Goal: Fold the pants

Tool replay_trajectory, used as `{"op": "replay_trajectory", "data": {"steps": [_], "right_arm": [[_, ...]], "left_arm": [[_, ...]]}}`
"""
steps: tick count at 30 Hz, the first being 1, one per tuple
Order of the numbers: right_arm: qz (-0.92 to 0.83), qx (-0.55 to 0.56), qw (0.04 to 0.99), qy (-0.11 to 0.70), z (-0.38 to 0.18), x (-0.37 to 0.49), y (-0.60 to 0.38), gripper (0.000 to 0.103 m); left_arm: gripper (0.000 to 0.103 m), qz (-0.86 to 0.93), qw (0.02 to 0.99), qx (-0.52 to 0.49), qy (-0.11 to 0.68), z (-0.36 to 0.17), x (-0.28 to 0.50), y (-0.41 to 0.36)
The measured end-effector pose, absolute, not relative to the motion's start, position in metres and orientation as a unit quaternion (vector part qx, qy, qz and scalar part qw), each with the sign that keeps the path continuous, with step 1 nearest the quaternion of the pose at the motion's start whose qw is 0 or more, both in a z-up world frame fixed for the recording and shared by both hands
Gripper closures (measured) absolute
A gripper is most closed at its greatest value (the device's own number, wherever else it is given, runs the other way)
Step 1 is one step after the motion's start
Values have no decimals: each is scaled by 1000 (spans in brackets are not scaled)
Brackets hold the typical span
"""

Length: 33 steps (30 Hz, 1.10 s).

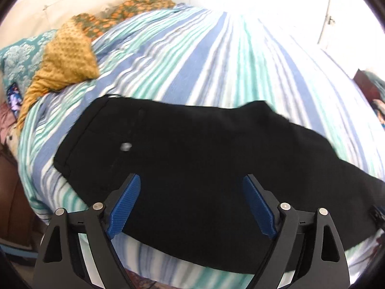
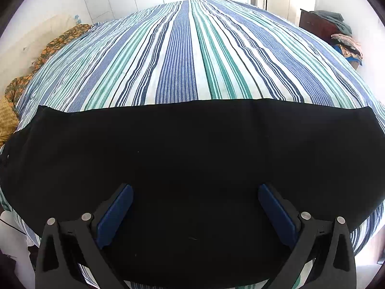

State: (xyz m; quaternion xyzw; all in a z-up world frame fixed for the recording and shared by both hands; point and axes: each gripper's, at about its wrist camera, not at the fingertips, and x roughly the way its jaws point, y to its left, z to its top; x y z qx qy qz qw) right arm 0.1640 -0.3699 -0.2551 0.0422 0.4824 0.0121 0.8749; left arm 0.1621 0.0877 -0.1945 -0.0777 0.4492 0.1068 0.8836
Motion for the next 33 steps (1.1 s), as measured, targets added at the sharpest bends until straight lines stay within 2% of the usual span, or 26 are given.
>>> {"op": "replay_trajectory", "data": {"steps": [4, 7, 10, 13, 14, 15, 16, 19, 23, 25, 28, 30, 33], "right_arm": [[-3, 64, 900, 432, -227, 152, -372, 1], [49, 65, 909, 408, -208, 149, -365, 1], [92, 52, 882, 459, -212, 170, -369, 1], [103, 50, 816, 566, -241, 199, -401, 1], [107, 45, 797, 593, -250, 205, -417, 4], [119, 38, 791, 598, -251, 208, -432, 11], [127, 32, 787, 602, -250, 212, -449, 14], [93, 47, 771, 628, -242, 214, -509, 15], [-57, -1, 782, 620, -224, 198, -600, 14], [-103, 44, 800, 589, -208, 181, -644, 14], [-94, 199, 826, 519, -187, 144, -685, 14], [-53, 317, 820, 474, -185, 116, -694, 14], [-3, 428, 793, 433, -195, 85, -685, 14]], "left_arm": [[14, 43, 885, -37, 462, -210, 174, 46], [14, 50, 867, -6, 496, -242, 184, 25], [9, 63, 867, -3, 494, -259, 184, 24], [9, 63, 866, 1, 497, -259, 184, 22], [9, 62, 865, 1, 498, -260, 184, 23], [9, 61, 865, 2, 498, -260, 183, 23], [9, 61, 865, 4, 498, -259, 182, 22], [8, 65, 866, 7, 495, -261, 179, 20], [6, 69, 867, 12, 494, -262, 181, 17], [6, 68, 867, 12, 494, -262, 181, 17], [5, 67, 867, 11, 494, -261, 180, 16], [5, 67, 867, 11, 494, -261, 180, 17], [5, 69, 866, 9, 495, -261, 181, 17]]}}
